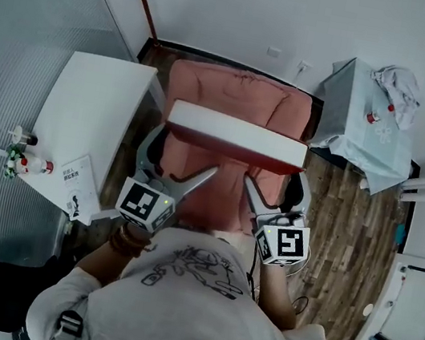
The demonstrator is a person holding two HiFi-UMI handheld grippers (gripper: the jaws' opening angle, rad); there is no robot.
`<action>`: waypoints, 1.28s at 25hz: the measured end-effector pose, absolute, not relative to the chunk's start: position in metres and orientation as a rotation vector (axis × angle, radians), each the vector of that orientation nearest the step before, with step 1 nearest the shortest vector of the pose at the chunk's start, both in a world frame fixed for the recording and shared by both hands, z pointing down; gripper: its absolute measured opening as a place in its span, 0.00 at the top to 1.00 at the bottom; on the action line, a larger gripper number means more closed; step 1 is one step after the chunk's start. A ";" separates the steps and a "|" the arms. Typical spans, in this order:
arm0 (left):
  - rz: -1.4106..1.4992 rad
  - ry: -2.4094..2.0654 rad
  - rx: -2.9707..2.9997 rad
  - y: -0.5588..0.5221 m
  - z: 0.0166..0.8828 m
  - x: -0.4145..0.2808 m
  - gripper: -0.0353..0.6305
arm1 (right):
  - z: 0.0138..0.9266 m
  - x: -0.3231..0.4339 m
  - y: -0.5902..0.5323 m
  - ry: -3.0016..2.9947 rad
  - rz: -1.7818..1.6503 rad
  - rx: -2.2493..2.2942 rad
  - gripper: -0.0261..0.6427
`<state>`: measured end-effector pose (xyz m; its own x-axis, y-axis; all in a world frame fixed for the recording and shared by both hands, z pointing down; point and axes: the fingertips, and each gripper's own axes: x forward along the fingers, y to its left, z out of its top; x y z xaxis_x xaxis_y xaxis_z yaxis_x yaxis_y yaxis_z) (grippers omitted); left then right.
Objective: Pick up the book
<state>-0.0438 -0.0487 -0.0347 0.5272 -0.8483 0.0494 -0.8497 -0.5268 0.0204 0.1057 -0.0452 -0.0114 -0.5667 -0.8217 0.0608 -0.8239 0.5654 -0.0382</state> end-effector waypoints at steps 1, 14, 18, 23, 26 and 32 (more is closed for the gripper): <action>0.052 -1.508 2.712 -0.046 -0.038 -0.043 0.13 | -0.015 0.107 -0.043 -2.754 0.095 1.446 0.28; 0.027 -1.499 2.724 -0.044 -0.045 -0.038 0.13 | -0.022 0.113 -0.042 -2.739 0.080 1.465 0.29; 0.024 -1.501 2.712 -0.046 -0.041 -0.040 0.13 | -0.019 0.111 -0.045 -2.732 0.088 1.456 0.30; 0.032 -1.495 2.709 -0.047 -0.037 -0.044 0.13 | -0.018 0.107 -0.047 -2.724 0.089 1.456 0.30; 0.026 -1.503 2.703 -0.047 -0.037 -0.049 0.13 | -0.018 0.103 -0.047 -2.726 0.085 1.452 0.30; 0.026 -1.499 2.718 -0.049 -0.038 -0.050 0.13 | -0.018 0.101 -0.049 -2.720 0.083 1.451 0.30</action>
<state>-0.0501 -0.0492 -0.0377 0.5335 -0.8452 0.0327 -0.8458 -0.5330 0.0244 0.1012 -0.0489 -0.0176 -0.5556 -0.8279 0.0763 -0.8310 0.5558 -0.0204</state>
